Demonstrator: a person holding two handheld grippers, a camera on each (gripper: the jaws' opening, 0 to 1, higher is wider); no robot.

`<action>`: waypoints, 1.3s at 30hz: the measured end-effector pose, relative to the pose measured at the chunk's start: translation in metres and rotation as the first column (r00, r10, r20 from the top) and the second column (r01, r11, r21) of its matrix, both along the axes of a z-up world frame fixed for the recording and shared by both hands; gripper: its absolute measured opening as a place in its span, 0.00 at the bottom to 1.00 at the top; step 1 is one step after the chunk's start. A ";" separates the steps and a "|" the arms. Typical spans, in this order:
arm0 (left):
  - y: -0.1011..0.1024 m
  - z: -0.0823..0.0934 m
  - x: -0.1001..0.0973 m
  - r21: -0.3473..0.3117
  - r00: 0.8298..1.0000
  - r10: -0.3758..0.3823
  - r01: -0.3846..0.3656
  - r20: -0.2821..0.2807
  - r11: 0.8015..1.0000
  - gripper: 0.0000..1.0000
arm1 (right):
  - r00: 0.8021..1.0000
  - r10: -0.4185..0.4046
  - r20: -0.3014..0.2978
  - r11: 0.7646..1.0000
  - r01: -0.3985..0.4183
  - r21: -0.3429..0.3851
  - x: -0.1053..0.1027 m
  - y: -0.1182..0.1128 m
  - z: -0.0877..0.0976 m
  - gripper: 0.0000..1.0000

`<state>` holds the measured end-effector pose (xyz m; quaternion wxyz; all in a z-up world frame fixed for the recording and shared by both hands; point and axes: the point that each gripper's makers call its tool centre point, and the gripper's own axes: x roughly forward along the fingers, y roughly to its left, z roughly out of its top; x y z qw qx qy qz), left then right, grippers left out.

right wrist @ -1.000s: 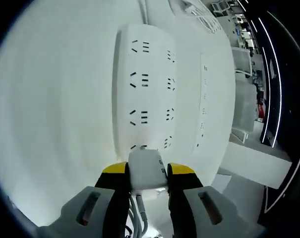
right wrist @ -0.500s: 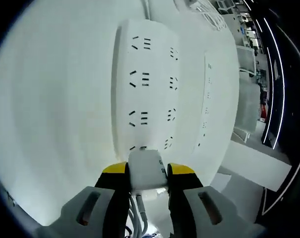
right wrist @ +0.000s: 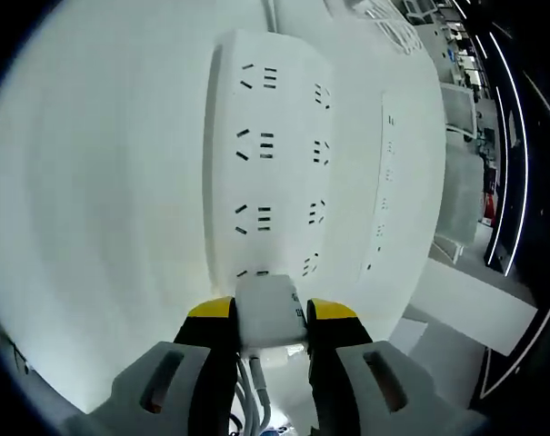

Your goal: Straighten the power strip on the desk, plug the charger into it

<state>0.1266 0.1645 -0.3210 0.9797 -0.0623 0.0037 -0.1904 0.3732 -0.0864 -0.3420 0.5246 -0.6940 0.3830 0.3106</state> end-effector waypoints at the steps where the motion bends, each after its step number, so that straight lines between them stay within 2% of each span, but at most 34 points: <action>1: 0.000 0.000 0.000 0.000 1.000 0.000 0.000 -0.001 1.000 0.99 | 1.000 -0.005 -0.005 1.000 0.005 0.002 0.001 0.000 0.000 0.27; 7: -0.003 -0.002 0.001 0.002 1.000 -0.002 0.002 -0.006 1.000 0.99 | 0.999 -0.020 -0.039 0.999 0.021 0.027 0.000 -0.001 -0.001 0.27; 18: -0.021 -0.001 0.007 0.003 1.000 -0.023 0.023 -0.005 1.000 0.99 | 0.999 0.001 -0.041 0.997 0.002 0.071 -0.002 0.006 -0.002 0.27; 19: -0.023 -0.001 0.007 0.003 1.000 -0.026 0.026 -0.005 1.000 0.99 | 0.999 0.005 -0.048 0.994 0.001 0.110 -0.003 0.013 -0.004 0.27; 20: -0.024 -0.002 0.007 0.002 1.000 -0.027 0.027 -0.007 1.000 0.99 | 0.993 0.012 -0.114 0.993 0.002 0.120 -0.011 0.017 -0.015 0.27; 21: -0.024 -0.003 0.007 0.003 1.000 -0.028 0.028 -0.011 1.000 0.99 | 0.999 -0.008 -0.048 0.994 0.013 0.107 -0.003 0.015 -0.007 0.27; 23: -0.023 -0.004 0.006 0.007 1.000 -0.026 0.027 -0.016 1.000 0.99 | 0.998 -0.003 -0.069 0.996 0.009 0.086 -0.004 0.013 -0.008 0.27; 29: -0.014 -0.005 0.006 0.007 1.000 -0.007 0.007 -0.020 1.000 0.99 | 0.993 -0.024 -0.114 0.983 0.044 0.179 -0.003 0.012 -0.009 0.27; 39: -0.018 -0.009 0.007 0.004 1.000 -0.009 0.009 -0.023 1.000 0.99 | 0.990 -0.034 -0.139 0.985 0.057 0.163 0.006 0.015 -0.012 0.27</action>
